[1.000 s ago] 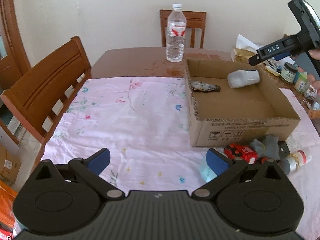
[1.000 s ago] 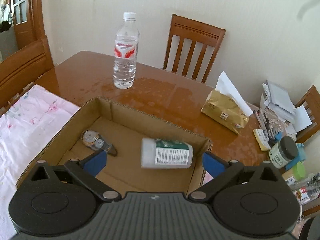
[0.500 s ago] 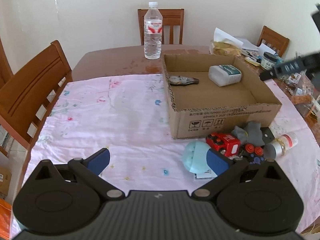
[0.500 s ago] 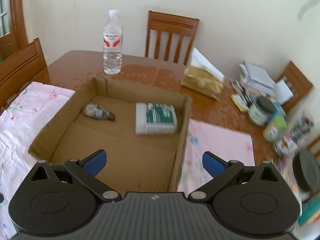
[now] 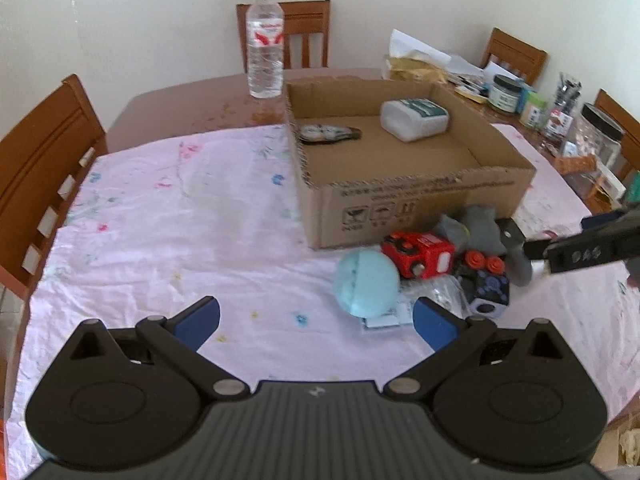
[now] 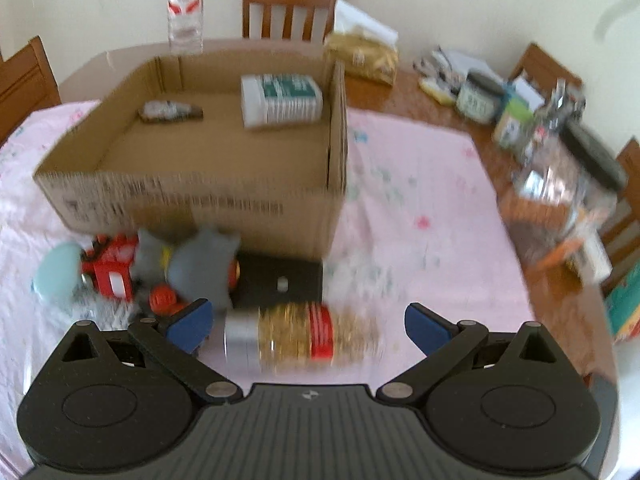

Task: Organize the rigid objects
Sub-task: 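Grasp the gold capsule bottle with the right tool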

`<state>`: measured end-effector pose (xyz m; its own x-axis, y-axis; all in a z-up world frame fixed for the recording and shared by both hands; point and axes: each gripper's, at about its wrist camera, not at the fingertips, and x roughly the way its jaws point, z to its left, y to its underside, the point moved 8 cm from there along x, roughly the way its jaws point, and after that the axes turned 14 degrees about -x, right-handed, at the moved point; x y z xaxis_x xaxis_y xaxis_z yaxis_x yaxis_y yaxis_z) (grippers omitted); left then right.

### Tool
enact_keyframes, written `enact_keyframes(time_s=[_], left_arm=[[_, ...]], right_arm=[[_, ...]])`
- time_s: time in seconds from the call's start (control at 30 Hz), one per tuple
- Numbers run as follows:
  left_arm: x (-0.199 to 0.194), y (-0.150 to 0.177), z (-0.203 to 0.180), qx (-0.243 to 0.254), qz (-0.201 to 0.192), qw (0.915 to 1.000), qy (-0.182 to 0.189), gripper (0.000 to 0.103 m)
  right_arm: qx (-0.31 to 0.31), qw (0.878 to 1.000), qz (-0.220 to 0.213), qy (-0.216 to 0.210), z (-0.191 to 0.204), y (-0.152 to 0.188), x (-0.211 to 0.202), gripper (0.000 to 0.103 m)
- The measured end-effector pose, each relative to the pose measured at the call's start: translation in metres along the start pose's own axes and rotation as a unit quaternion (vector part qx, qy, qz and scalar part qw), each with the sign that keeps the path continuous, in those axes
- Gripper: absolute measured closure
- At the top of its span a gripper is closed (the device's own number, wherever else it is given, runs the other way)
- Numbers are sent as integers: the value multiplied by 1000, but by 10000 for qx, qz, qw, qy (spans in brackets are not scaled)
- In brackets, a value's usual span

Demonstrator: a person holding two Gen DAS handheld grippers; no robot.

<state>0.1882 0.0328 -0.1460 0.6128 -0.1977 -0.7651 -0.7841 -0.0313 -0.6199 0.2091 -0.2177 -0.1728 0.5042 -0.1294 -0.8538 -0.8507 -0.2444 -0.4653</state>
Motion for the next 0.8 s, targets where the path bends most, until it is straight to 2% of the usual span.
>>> enact_keyframes(time_s=[0.2, 0.37, 0.57, 0.8], left_arm=[[4, -6, -17, -38, 86, 10000, -31, 1], [17, -17, -38, -176, 64, 9997, -159, 1], [45, -24, -44, -414, 166, 9964, -719, 1], [49, -11, -38, -501, 430, 9926, -1021, 1]], right_arm=[[84, 9994, 112, -323, -5, 16, 20, 0], [-235, 9988, 185, -390, -12, 22, 33, 0], [-354, 9966, 226, -702, -20, 25, 43, 0], [-598, 9946, 147, -837, -19, 23, 44, 0]])
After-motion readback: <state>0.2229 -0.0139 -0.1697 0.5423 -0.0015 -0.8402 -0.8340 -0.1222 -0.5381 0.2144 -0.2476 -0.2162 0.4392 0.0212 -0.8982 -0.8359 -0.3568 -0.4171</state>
